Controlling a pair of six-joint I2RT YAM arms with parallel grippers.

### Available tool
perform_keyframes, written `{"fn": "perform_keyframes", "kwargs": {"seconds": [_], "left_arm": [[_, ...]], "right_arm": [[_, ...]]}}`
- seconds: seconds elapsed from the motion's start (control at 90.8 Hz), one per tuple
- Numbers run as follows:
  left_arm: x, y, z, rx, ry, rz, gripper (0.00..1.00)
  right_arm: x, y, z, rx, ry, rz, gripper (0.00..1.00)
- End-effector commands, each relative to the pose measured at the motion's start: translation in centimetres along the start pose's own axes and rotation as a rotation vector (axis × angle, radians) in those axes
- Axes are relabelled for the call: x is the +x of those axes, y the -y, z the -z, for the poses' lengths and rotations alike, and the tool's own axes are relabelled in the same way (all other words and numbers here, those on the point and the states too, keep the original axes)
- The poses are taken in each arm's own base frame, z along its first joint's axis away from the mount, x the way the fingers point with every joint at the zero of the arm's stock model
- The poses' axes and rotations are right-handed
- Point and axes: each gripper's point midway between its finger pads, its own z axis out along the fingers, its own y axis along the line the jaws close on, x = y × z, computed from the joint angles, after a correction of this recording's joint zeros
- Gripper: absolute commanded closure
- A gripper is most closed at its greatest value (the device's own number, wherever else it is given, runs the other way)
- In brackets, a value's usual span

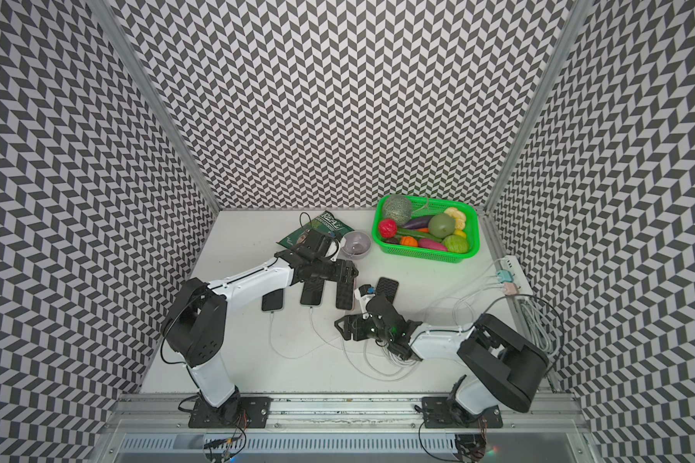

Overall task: Unplug the charging cable from the phone
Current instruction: Remove the charging cable from the phone.

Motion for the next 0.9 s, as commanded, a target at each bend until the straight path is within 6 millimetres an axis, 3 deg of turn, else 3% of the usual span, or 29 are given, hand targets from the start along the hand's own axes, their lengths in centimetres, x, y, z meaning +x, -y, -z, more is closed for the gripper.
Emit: {"fn": "perform_keyframes", "kwargs": {"seconds": [0.0,0.551,0.892], "left_arm": [[-2.5,1.6,2.4,0.062,0.083,-0.023,1.0],[-3.1,1.3,3.1,0.084,0.1,-0.007,1.0],[-3.2,0.9,3.1,0.085,0.101,0.003,1.0]], "right_arm": [[-1.2,-1.5,-0.6,-0.047,0.037,0.025,0.2],[-0.6,-1.4,-3.0,-0.049,0.004,0.013,0.55],[-0.2,-0.9,-3.1,-0.03,-0.004,0.013,0.76]]}}
